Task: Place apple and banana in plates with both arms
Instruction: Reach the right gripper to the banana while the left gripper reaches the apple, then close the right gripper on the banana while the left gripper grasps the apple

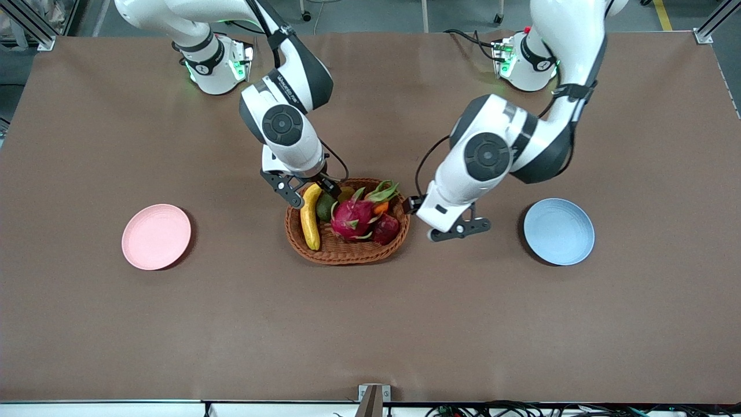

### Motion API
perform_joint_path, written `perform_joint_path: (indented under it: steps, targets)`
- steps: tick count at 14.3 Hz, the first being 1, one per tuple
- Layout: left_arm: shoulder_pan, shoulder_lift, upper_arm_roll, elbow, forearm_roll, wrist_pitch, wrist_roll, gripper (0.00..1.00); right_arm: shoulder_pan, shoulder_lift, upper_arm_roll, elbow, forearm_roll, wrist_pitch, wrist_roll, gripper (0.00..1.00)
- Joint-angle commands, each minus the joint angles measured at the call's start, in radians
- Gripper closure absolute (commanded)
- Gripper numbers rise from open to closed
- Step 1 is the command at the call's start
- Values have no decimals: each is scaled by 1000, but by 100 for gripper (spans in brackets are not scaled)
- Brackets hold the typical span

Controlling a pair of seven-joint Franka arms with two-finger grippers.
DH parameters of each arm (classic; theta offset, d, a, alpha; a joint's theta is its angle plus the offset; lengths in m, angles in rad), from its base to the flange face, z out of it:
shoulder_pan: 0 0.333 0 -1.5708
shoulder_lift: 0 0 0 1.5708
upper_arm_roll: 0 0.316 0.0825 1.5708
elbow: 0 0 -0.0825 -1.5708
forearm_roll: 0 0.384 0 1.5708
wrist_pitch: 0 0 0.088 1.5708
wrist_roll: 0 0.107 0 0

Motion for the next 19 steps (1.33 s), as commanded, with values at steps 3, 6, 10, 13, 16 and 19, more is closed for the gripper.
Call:
perform_joint_path:
  steps: [3,6,10,13,16,19]
  targets:
    - [-16,77,0,16,-17,87,-14,0,25,-25,-13,-118,7,104,21,5]
    - [-22,123,-1,32,-23,133,-15,0,23,-22,-13,-133,7,127,21,9]
    - [-39,175,0,42,-112,201,-34,0,11,-1,-13,-132,7,147,21,13]
    - [-61,212,0,59,-114,271,-93,0,14,24,-11,-132,7,165,21,19]
    - [-65,232,-1,59,-114,309,-116,0,22,27,-11,-132,7,165,21,30]
    - [-67,247,-1,59,-151,322,-142,0,25,27,-11,-132,8,161,21,40]
